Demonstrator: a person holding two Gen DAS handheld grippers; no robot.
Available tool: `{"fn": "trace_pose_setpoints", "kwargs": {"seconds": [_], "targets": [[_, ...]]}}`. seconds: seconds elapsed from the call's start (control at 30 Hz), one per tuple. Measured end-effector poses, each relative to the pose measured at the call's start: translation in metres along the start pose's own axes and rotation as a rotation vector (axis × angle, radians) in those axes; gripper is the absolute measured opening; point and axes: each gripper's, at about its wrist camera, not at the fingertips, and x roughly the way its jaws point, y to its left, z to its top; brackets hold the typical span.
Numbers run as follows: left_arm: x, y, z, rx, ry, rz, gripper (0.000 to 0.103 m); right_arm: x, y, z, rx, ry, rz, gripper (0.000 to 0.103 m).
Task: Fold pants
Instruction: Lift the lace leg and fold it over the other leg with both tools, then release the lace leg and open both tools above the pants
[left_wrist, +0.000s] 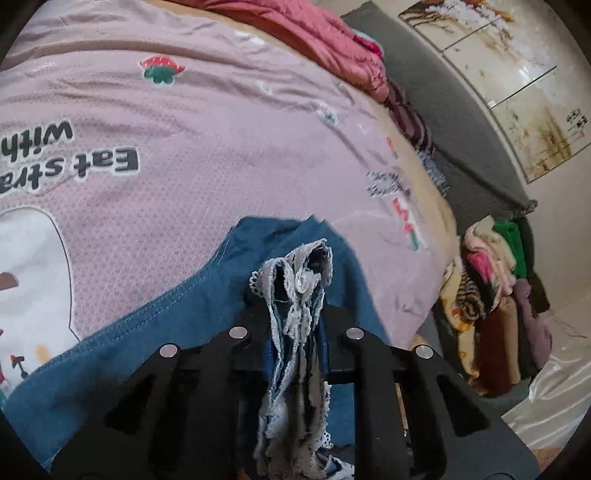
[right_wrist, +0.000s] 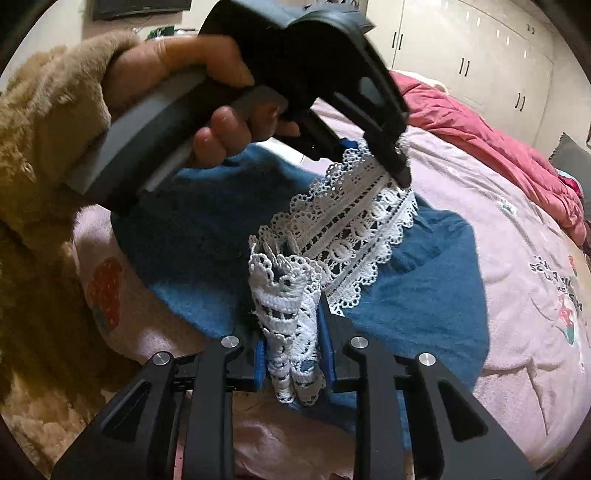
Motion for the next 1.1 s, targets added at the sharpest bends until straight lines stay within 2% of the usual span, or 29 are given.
{"fn": "trace_pose_setpoints", "kwargs": {"seconds": [0.03, 0.13, 0.17, 0.33, 0.4, 0.53, 0.6, 0.67, 0.77, 0.87, 0.97, 1.1], "targets": [[-0.007, -0.003, 0.001, 0.021, -0.012, -0.018, 0.011, -0.006, 0.000, 0.002, -0.002, -0.015, 0.002, 0.022], [-0.025, -0.003, 0.002, 0.063, -0.053, -0.006, 0.011, -0.012, 0.004, 0.005, -0.023, -0.035, 0.005, 0.022], [-0.027, 0.002, 0.001, 0.057, -0.055, -0.004, 0.011, -0.009, 0.006, 0.006, -0.030, -0.030, 0.013, 0.022], [-0.020, 0.046, -0.014, -0.029, -0.012, 0.103, 0.014, 0.006, 0.020, 0.000, -0.082, 0.008, 0.038, 0.024], [-0.022, 0.059, -0.018, -0.063, -0.021, 0.092, 0.018, 0.010, 0.025, -0.002, -0.086, 0.013, 0.039, 0.026], [-0.030, 0.066, -0.021, -0.065, -0.043, 0.085, 0.023, 0.007, 0.024, -0.001, -0.047, 0.008, 0.087, 0.041], [-0.035, 0.064, -0.022, -0.057, -0.050, 0.093, 0.028, -0.002, 0.020, -0.002, -0.024, -0.001, 0.145, 0.045], [-0.043, 0.058, -0.021, -0.041, -0.075, 0.111, 0.036, -0.016, 0.010, 0.001, 0.013, -0.013, 0.185, 0.054], [-0.061, 0.050, -0.017, -0.005, -0.125, 0.167, 0.039, -0.040, -0.018, -0.002, 0.123, -0.042, 0.241, 0.055], [-0.075, 0.038, -0.021, 0.030, -0.174, 0.214, 0.043, -0.053, -0.051, -0.013, 0.203, -0.048, 0.165, 0.056], [-0.081, 0.023, -0.034, 0.043, -0.195, 0.190, 0.046, -0.051, -0.074, -0.024, 0.246, -0.028, 0.096, 0.056], [-0.061, -0.021, -0.064, 0.167, -0.176, 0.293, 0.046, -0.045, -0.090, -0.037, 0.275, -0.007, 0.057, 0.056]]}}
